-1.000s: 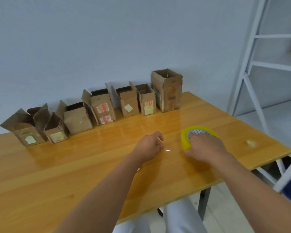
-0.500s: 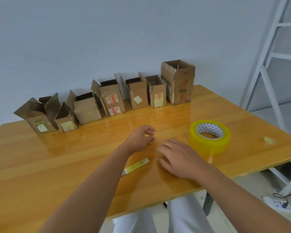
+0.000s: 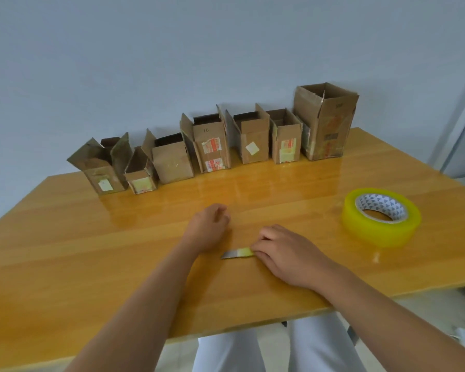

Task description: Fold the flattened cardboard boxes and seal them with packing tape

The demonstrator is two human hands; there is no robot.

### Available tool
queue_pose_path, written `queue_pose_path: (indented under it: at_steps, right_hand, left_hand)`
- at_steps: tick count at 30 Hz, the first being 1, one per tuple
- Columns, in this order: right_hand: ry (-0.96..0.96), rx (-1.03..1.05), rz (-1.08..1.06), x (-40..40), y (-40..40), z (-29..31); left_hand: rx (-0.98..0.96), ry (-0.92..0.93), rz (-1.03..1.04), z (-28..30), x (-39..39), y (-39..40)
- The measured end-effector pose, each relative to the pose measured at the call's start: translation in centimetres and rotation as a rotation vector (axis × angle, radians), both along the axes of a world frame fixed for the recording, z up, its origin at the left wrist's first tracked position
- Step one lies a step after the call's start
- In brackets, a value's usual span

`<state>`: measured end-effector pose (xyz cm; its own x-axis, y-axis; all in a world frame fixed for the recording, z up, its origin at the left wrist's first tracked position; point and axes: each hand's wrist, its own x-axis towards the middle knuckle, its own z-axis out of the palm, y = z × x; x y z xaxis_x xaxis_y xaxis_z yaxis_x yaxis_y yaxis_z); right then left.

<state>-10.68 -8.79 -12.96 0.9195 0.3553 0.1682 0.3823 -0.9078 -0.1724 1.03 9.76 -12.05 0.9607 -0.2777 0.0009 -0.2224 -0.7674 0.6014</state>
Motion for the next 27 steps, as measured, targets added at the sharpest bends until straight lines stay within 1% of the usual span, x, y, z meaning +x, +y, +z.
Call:
queue_pose_path:
  at_steps: [3, 7, 9, 13, 17, 20, 23, 27]
  right_hand:
    - [0.041, -0.053, -0.113, -0.6, -1.1, 0.3]
    - [-0.025, -0.039, -0.254, -1.8, -2.9, 0.3]
    - [-0.066, -0.049, -0.337, -2.7, -3.6, 0.2]
    - [-0.122, -0.105, -0.437, -4.3, -4.6, -0.1]
    - [-0.116, -0.129, -0.482, -5.5, -5.4, -0.2]
    - [-0.099, -0.135, -0.506, -5.9, -5.5, 0.1]
    - [-0.118, -0.165, -0.513, -5.8, -5.6, 0.2]
    - [-0.281, -0.121, -0.456, -4.9, -5.3, -0.3]
  left_hand:
    - [0.111, -0.052, -0.028, -0.9, -0.1, -0.4]
    - [0.322, -0.092, -0.08, -1.5, -0.2, -0.7]
    - [0.354, -0.1, -0.086, -1.6, -0.3, -0.6]
    - [0.354, -0.116, -0.076, -1.6, -0.6, -0.7]
    - [0.332, -0.154, -0.05, -1.3, -1.1, -0.8]
    - [0.29, -0.202, 0.007, -0.9, -1.8, -0.7]
    - [0.252, -0.233, 0.039, -0.7, -2.0, -0.6]
    - [0.235, -0.263, 0.05, -0.7, -2.1, -0.6]
